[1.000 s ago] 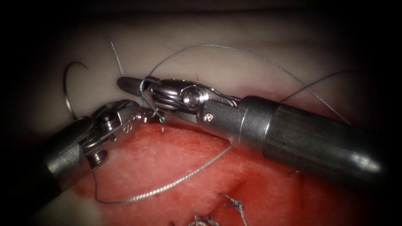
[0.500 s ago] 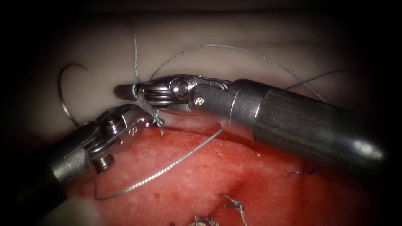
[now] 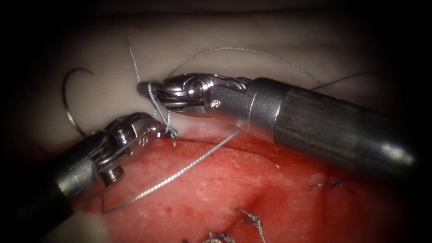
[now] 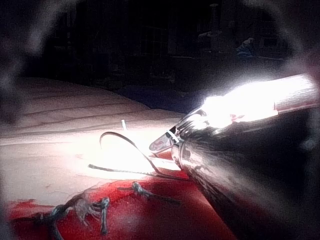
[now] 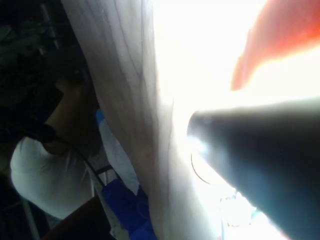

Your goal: Wound Closure

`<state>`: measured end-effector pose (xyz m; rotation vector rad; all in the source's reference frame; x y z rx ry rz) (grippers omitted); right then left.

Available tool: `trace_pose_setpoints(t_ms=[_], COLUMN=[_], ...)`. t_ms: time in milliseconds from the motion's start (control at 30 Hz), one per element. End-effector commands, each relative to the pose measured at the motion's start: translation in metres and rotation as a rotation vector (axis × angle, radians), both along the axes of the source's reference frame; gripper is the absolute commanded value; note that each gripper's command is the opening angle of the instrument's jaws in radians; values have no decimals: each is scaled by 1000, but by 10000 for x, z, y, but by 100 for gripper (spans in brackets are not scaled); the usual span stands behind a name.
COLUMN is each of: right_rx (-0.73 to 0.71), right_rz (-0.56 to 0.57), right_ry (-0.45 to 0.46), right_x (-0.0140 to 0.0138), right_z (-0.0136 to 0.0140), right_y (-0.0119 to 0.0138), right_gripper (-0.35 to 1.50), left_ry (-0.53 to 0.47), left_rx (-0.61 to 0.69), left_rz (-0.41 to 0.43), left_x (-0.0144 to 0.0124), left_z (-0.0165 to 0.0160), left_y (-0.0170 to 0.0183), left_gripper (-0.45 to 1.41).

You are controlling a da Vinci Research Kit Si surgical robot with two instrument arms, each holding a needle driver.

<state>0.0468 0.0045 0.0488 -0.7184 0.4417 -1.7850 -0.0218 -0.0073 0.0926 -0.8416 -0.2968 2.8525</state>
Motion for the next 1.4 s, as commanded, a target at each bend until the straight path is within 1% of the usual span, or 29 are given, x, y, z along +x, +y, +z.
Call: trace_pose_setpoints(t_ms=[33, 167, 233, 333, 433, 467, 500, 533, 600, 667, 733, 833, 867, 900, 1000, 1100, 1200, 1267, 1300, 1367, 1400], right_rx=[-3, 0, 2, -1, -4, -1, -6, -6, -33, -35, -39, -46, -49, -57, -62, -70, -75, -89, -94, -80, -78], right_rz=[5, 7, -4, -3, 4, -7, -29, -29, -69, -70, -70, -78, -83, -100, -124, -128, -129, -141, -145, -158, -161], right_ry=[11, 29, 40, 38, 28, 2, -21, -21, -44, -44, -47, -55, -58, -66, -93, -100, -103, -107, -108, -86, -54], right_x=[5, 0, -10, -14, -11, -6, -1, -1, 8, 9, 12, 15, 16, 17, 19, 20, 22, 25, 25, 24, 21], right_z=[-15, -24, -30, -31, -28, -24, -20, -20, -13, -12, -9, -5, -5, -3, 1, 4, 7, 11, 13, 15, 13], right_y=[14, 15, 11, 11, 13, 13, 11, 11, 7, 6, 4, 5, 5, 5, 4, 3, 4, 5, 5, 5, 5], right_gripper=[-35, -35, -35, -35, -33, -25, 9, 9, 59, 59, 66, 67, 73, 83, 88, 83, 66, 39, 5, -35, -35], left_ry=[0, 15, 28, 27, 28, 29, 30, 30, 31, 31, 32, 34, 34, 34, 32, 33, 31, 31, 32, 32, 32], left_rx=[-14, -25, -34, -31, -31, -31, -32, -32, -33, -34, -35, -38, -38, -38, -36, -36, -34, -34, -34, -34, -31], left_rz=[-5, -18, -33, -37, -38, -39, -40, -40, -42, -42, -42, -43, -43, -43, -43, -43, -43, -43, -43, -43, -47], left_x=[-1, 2, 8, 10, 9, 8, 7, 7, 6, 6, 6, 5, 5, 5, 5, 4, 4, 3, 3, 3, 4], left_z=[-8, -6, -5, -4, -4, -4, -4, -4, -4, -3, -3, -2, -2, -2, -3, -3, -3, -3, -3, -3, -3], left_y=[15, 18, 22, 23, 23, 22, 22, 22, 20, 20, 20, 19, 19, 19, 19, 19, 18, 18, 18, 18, 18], left_gripper=[-45, -45, -45, -45, -45, -45, -45, -45, -45, -45, -45, -45, -45, -45, -45, -45, -45, -45, -45, -45, -45])
